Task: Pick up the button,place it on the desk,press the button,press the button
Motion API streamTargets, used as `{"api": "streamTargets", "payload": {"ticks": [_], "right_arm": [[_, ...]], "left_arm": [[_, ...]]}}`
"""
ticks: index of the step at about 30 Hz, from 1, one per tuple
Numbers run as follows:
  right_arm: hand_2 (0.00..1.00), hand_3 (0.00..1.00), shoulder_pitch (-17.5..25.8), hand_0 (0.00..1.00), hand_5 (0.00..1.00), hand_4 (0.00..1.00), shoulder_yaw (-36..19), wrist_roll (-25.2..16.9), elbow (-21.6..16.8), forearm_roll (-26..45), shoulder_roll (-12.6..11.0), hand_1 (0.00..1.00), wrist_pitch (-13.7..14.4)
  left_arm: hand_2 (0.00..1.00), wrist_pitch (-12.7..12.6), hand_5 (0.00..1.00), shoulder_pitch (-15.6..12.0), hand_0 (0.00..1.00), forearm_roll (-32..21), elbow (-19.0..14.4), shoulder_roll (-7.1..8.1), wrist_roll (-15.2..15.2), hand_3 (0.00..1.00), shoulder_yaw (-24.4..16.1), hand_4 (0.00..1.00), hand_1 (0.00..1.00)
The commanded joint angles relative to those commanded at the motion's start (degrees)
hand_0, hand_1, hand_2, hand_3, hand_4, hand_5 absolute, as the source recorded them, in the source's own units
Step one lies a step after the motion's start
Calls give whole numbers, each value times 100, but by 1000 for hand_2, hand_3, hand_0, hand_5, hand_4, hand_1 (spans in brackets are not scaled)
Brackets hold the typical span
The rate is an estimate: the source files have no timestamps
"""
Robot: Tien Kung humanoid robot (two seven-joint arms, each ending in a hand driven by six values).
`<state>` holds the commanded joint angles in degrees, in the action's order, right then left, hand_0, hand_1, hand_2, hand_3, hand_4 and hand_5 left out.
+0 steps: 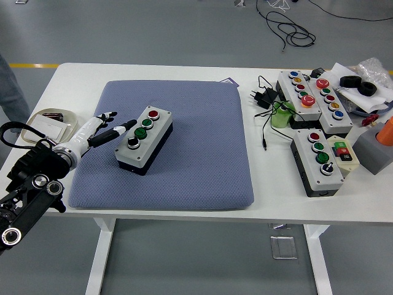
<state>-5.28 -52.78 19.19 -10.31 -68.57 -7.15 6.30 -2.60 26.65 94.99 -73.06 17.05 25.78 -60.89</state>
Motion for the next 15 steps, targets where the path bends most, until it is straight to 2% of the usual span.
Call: {"api": "streamTargets", "payload": {"ticks": [2,8,12,15], "right_arm": [[618,564,-4,632,224,300,0,-2,0,3,-1,503,2],[618,564,-20,633,226,301,5,-6,0,15,-3,502,4],[618,564,-22,633,225,301,-5,-1,0,-5,-5,498,-1],[618,564,-27,633,225,301,1,2,0,5,-5,498,-1]], "left_arm": [[998,25,857,21,998,261,5,-35,63,998,11,998,998],[998,127,853,55,998,1572,-78,-128,227,998,98,998,998],[998,289,859,76,998,1672,-171,-222,364,998,204,998,998],[998,491,859,110,998,1416,-192,-297,414,998,287,998,998]]}}
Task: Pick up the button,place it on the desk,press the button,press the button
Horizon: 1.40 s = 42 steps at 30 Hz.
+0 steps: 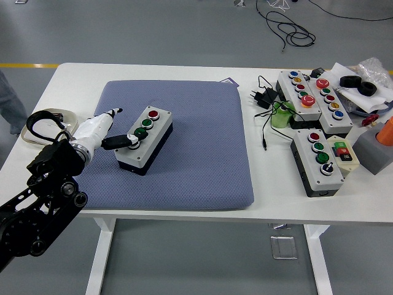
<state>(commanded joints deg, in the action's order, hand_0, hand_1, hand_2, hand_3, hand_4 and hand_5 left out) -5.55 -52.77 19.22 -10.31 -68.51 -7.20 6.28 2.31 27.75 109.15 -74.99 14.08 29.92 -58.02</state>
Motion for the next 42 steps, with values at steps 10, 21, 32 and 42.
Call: {"api": "streamTargets", "payload": {"ticks": [10,21,32,42], "right_arm": [[617,563,-21,632,225,302,0,-15,0,39,-22,492,32],[617,563,-46,631,225,303,-18,-16,0,26,-15,492,41],[617,563,-46,632,226,303,30,-23,0,73,-19,490,32],[617,563,-46,631,226,303,25,-26,0,67,-21,487,33]], "left_arm": [[998,187,895,124,998,-137,89,-136,247,998,166,998,998],[998,433,698,224,921,469,282,-293,655,998,261,998,998],[845,699,372,325,639,1165,287,-278,706,998,312,835,731],[677,1080,278,373,481,1627,291,-248,706,886,310,739,584]]}}
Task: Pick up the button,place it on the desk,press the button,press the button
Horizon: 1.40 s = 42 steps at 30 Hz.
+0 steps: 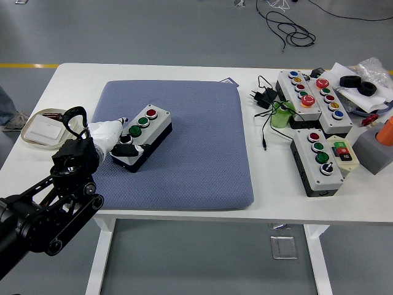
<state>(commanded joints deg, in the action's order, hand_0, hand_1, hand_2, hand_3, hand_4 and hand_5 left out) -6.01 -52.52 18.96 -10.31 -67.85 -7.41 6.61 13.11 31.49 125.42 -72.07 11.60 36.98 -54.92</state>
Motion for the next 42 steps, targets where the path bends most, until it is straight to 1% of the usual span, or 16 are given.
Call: {"api": "streamTargets", "payload": {"ticks": [1,6,7,12,13,15,18,19,23,24,25,30,31,35,38,42], "right_arm": [[617,562,-1,631,225,303,-2,1,0,-3,1,486,-1],[617,562,-2,631,225,303,-8,3,0,-10,2,486,-2],[617,562,-4,631,225,302,-5,2,0,-4,2,486,0],[617,562,-11,631,225,302,-2,4,0,-2,0,486,0],[617,562,-12,631,224,303,2,3,0,3,0,484,0],[617,562,-13,631,224,303,-19,7,0,-25,1,484,0],[617,562,-7,631,224,303,-19,6,0,-20,-2,484,2],[617,562,-6,631,224,303,-22,6,0,-22,-1,483,3],[617,562,4,631,224,303,-45,12,0,-41,2,483,5],[617,562,7,631,224,303,-49,13,0,-45,2,483,5],[617,562,9,632,224,302,-53,14,0,-51,1,483,4],[617,562,21,632,224,302,-92,30,0,-108,3,483,-6],[617,562,21,632,224,302,-93,32,0,-112,4,484,-7],[617,562,31,632,224,302,-105,41,0,-131,8,484,-12],[618,562,43,632,223,301,-110,46,0,-137,10,483,-13],[618,562,59,632,223,301,-95,47,0,-138,10,483,-23]], "left_arm": [[590,14,263,11,457,54,28,-5,0,742,3,735,527],[590,93,263,42,457,248,121,-17,0,742,-3,735,527],[515,119,245,50,427,295,134,-18,0,556,-6,646,452],[515,157,245,96,427,458,173,-7,0,556,11,646,452],[351,157,170,102,368,458,178,-5,0,416,13,520,349],[351,127,170,116,368,458,190,8,0,416,19,520,349],[351,31,170,101,368,458,188,52,-225,416,23,520,349],[294,10,2,94,382,458,184,62,-280,343,22,549,287],[294,-216,2,35,382,458,117,161,-850,343,-33,549,287],[294,-269,2,23,382,458,96,195,-1068,343,-55,549,287],[258,-309,2,13,386,458,72,235,-1326,303,-66,475,261],[258,-562,2,14,386,458,-24,433,-2515,303,35,475,261],[245,-595,2,16,383,458,-21,445,-2768,283,36,437,253],[245,-851,2,71,383,458,22,591,-3716,283,99,437,253],[242,-1168,2,183,389,458,171,748,-4429,282,248,440,254],[242,-1406,2,290,389,458,383,816,-5045,282,335,440,254]]}}
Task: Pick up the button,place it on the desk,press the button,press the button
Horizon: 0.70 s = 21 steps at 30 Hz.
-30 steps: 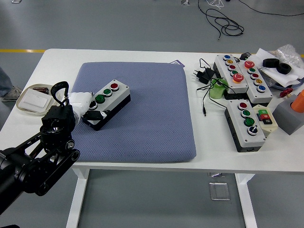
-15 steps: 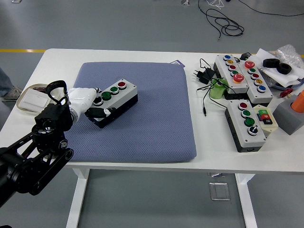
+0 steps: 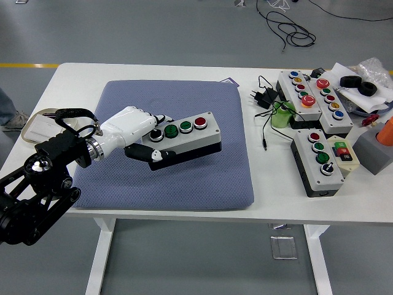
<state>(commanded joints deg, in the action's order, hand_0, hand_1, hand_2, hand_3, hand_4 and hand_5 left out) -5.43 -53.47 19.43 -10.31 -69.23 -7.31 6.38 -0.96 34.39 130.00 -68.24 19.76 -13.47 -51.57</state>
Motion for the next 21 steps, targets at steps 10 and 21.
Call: {"api": "streamTargets", "payload": {"ticks": [10,21], "right_arm": [[617,562,-26,632,224,300,42,12,0,1,22,483,-21],[617,562,-61,632,224,300,78,7,0,33,35,484,-16]], "left_arm": [[278,-1034,2,430,410,0,606,93,-429,306,832,496,317],[295,-1882,2,855,419,0,1089,109,-600,309,1502,525,343]]}}
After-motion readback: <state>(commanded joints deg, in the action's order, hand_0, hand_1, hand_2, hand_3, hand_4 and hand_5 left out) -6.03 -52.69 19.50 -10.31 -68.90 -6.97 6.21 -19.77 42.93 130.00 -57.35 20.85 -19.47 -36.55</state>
